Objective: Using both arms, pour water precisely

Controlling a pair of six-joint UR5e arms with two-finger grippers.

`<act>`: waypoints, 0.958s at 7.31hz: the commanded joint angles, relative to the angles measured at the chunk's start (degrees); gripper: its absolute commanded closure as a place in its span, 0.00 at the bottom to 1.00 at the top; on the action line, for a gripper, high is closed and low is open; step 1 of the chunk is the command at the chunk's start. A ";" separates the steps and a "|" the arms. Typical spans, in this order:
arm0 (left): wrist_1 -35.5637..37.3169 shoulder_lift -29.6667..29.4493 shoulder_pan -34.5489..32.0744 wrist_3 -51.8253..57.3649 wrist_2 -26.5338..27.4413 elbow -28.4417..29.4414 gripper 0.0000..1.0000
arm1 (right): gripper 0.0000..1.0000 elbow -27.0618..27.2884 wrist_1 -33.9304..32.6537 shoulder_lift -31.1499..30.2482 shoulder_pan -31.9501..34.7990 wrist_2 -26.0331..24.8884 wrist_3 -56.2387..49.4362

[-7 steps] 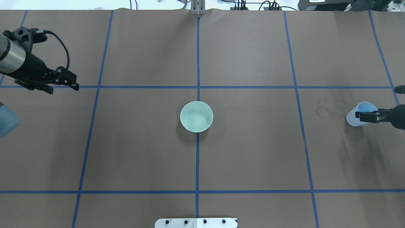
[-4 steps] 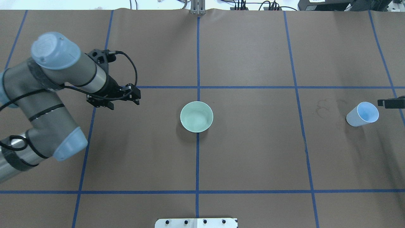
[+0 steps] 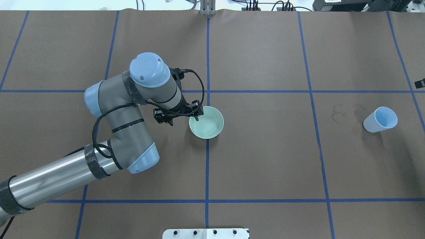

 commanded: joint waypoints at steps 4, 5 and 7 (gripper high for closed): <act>-4.25 -0.95 1.10 -0.95 0.04 3.87 0.96 | 0.00 0.03 -3.84 1.28 1.13 2.16 -2.95; -4.25 -0.95 1.01 -0.69 0.04 3.61 1.00 | 0.00 0.03 -3.84 1.28 1.22 2.16 -2.95; -4.86 -0.95 -0.73 -0.86 -0.74 2.04 1.00 | 0.00 -0.06 -3.93 1.28 1.13 2.16 -2.95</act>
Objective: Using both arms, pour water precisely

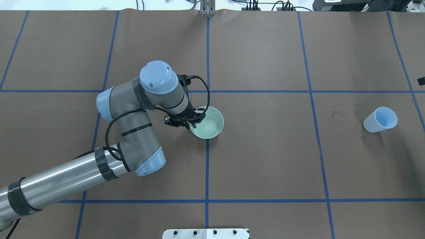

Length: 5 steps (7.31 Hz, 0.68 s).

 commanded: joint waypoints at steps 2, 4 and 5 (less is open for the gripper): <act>-0.09 9.51 -8.41 2.45 -10.76 -10.02 1.00 | 0.00 -0.15 -0.03 0.18 -0.03 0.00 0.00; -0.18 26.64 -15.62 19.60 -14.17 -19.79 1.00 | 0.00 -0.16 -0.03 0.18 -0.03 0.00 0.00; -0.27 33.33 -20.27 29.35 -16.35 -20.79 1.00 | 0.00 -0.07 -0.03 0.18 0.06 0.00 0.00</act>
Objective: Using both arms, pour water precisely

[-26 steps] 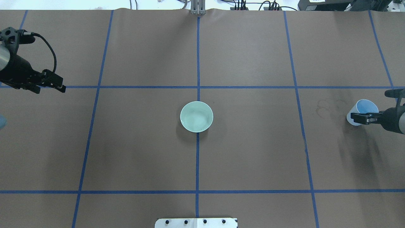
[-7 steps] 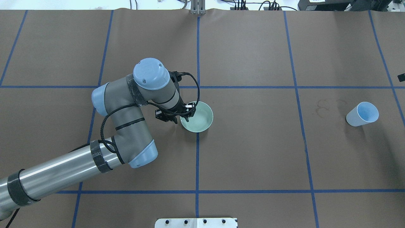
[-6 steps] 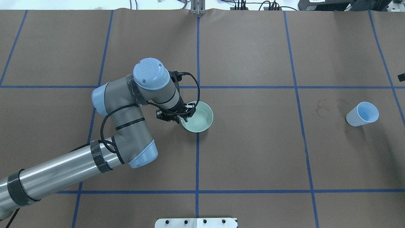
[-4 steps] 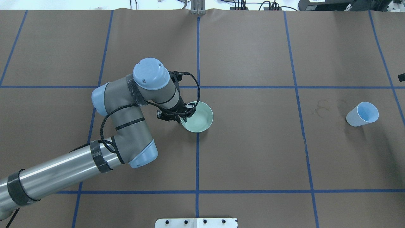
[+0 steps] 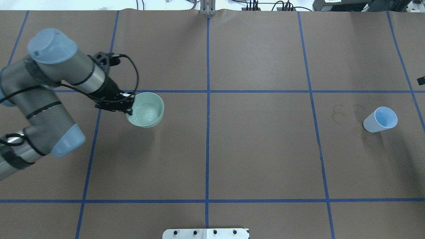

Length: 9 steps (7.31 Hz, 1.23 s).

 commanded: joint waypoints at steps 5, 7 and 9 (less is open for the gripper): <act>0.07 17.97 -17.04 38.14 -3.64 6.56 1.00 | 0.00 1.12 0.00 -1.13 0.08 0.00 0.18; 0.16 18.41 -16.69 38.14 -3.64 7.26 1.00 | 0.00 1.48 0.00 -1.31 0.08 0.00 0.26; 0.07 18.41 -16.61 38.14 -3.64 8.75 1.00 | 0.00 1.48 0.00 -1.31 0.08 0.00 0.26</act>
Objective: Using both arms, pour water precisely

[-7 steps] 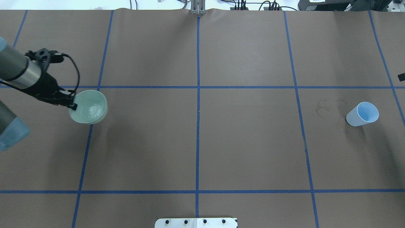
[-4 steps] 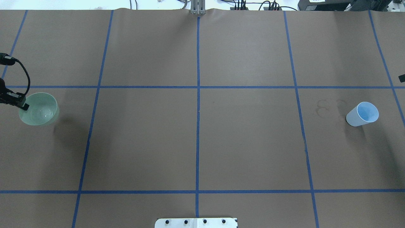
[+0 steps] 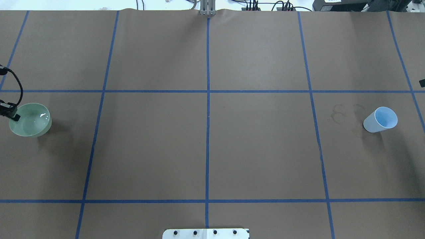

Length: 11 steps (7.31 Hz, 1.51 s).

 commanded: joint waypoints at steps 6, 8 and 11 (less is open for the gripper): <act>1.07 -0.10 -4.89 -0.15 -1.41 -5.40 0.01 | 0.00 -0.05 -0.31 0.42 0.00 -0.09 0.09; 0.98 1.47 -9.64 0.20 -1.41 -9.44 0.01 | 0.00 -0.05 -5.83 1.56 0.18 -0.26 -0.17; 8.31 2.19 -17.20 15.87 -1.14 -9.47 0.01 | 0.00 -0.14 -20.10 6.89 -0.26 -0.79 -1.22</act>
